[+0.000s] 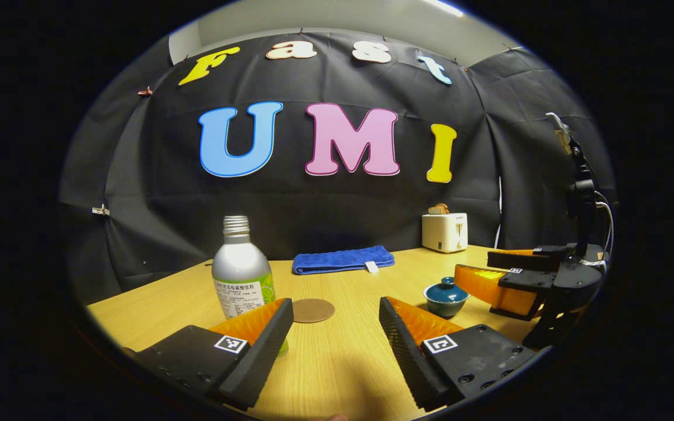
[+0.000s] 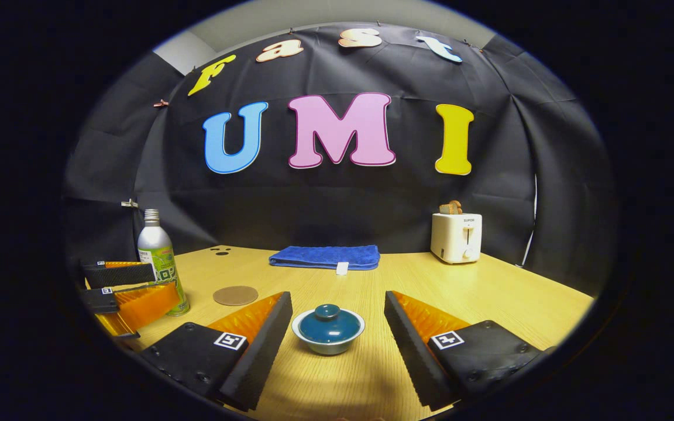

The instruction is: Open the teacup lid with one hand, grasp the water bottle and pour water into the teacup with the other hand; after pouring, place the water bottle on the coaster and then close the teacup lid.

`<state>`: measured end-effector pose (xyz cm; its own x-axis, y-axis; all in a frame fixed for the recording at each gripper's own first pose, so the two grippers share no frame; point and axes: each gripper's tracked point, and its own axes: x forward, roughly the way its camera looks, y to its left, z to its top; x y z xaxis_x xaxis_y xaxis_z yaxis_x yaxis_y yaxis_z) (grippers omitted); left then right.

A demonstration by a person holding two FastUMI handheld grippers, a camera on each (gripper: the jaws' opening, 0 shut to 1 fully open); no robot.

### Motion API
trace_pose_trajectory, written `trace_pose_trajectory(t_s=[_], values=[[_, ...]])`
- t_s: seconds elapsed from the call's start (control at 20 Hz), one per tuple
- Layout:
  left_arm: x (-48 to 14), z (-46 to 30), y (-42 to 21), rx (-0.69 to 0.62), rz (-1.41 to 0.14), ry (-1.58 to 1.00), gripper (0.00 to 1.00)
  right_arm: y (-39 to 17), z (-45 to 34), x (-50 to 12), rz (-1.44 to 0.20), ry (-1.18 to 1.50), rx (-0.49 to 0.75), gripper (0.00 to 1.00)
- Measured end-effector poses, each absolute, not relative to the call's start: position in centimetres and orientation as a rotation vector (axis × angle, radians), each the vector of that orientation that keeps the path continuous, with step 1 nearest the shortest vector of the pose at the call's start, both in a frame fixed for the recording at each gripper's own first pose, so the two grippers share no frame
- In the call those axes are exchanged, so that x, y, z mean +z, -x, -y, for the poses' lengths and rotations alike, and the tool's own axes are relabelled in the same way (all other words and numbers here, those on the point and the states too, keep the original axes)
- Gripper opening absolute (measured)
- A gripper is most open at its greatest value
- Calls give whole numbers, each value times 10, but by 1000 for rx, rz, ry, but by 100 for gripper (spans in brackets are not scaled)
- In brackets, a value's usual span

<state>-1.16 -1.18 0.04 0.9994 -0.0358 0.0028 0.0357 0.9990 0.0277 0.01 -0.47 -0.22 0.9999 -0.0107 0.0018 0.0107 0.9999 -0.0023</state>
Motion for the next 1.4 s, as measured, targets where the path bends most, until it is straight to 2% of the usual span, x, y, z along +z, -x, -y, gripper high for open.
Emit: trace_pose_trajectory(t_s=[0.5,1.0,1.25,1.3,1.4], values=[[-1,1,12,16,-2,-6,93,-4,2,-2,-2,4,3,98],[0,1,13,12,-1,1,94,-52,0,-29,-179,135,22,95],[0,2,12,5,0,1,93,-61,-9,-41,-246,182,44,73],[-1,3,12,3,0,1,93,-62,-9,-43,-255,199,45,73],[-1,2,12,2,0,1,93,-64,-11,-42,-253,228,50,66]])
